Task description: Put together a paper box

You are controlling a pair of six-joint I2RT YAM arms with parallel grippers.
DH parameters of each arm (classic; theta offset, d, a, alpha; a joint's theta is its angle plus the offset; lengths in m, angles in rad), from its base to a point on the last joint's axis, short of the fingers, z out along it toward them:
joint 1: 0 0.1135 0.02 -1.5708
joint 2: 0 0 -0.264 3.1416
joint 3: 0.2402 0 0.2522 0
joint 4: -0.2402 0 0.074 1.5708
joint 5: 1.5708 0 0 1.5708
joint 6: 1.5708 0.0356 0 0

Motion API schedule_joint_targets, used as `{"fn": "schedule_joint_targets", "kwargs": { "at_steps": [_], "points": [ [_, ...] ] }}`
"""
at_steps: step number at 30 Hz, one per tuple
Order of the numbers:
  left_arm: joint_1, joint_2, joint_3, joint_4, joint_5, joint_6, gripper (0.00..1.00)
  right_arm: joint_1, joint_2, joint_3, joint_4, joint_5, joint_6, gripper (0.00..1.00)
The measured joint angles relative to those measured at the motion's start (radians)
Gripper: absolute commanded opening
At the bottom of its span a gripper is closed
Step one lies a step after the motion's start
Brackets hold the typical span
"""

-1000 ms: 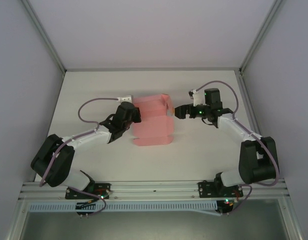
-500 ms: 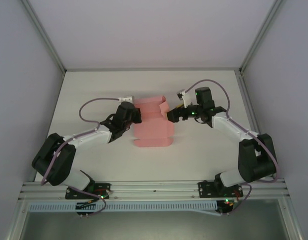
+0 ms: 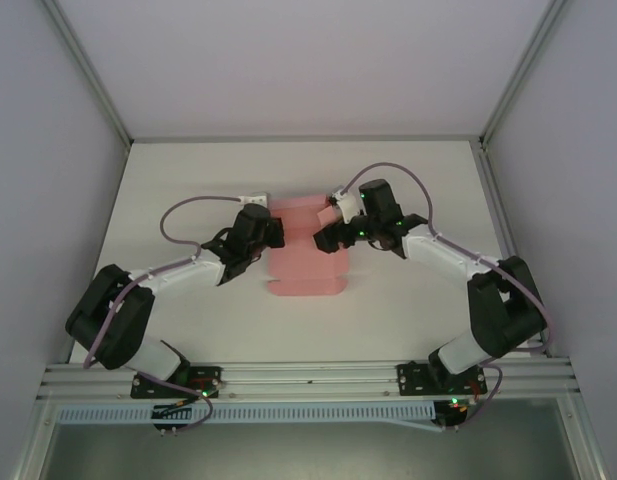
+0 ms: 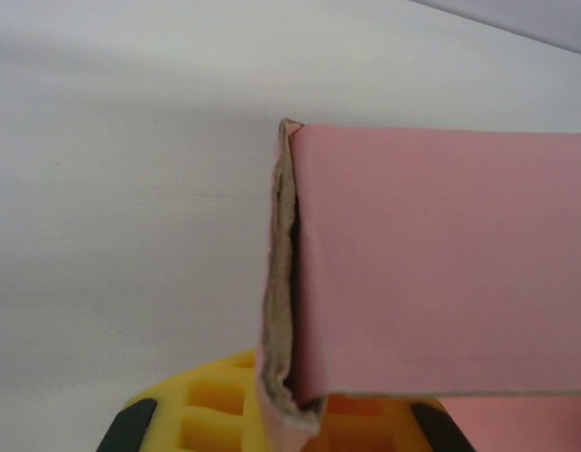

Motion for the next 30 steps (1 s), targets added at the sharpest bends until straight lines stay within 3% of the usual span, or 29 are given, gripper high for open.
{"fn": "schedule_joint_targets", "kwargs": {
  "at_steps": [5,12,14,17,21,26,30],
  "points": [
    [0.000,0.000,0.000,0.000,0.000,0.000,0.00,0.002,-0.109,-0.034,-0.038,0.089,-0.011,1.00],
    [0.002,0.000,0.000,0.001,0.000,0.000,0.00,-0.005,-0.439,-0.152,-0.079,0.135,-0.061,1.00],
    [0.003,0.000,0.000,0.001,0.000,0.000,0.00,-0.030,-0.525,-0.181,-0.074,0.135,-0.061,0.90],
    [0.004,0.000,0.000,0.003,0.001,0.001,0.00,-0.165,-0.585,-0.195,-0.053,0.091,-0.020,0.76],
    [0.005,0.000,0.000,0.008,0.008,0.004,0.00,-0.298,-0.511,-0.180,-0.025,-0.005,-0.010,0.67],
    [0.005,0.000,0.000,0.009,0.010,0.008,0.00,-0.296,-0.325,-0.113,-0.035,-0.198,-0.058,0.61],
    [0.005,0.000,0.000,0.009,0.022,0.010,0.00,-0.270,-0.229,-0.045,-0.050,-0.249,-0.105,0.53]
  ]
}}
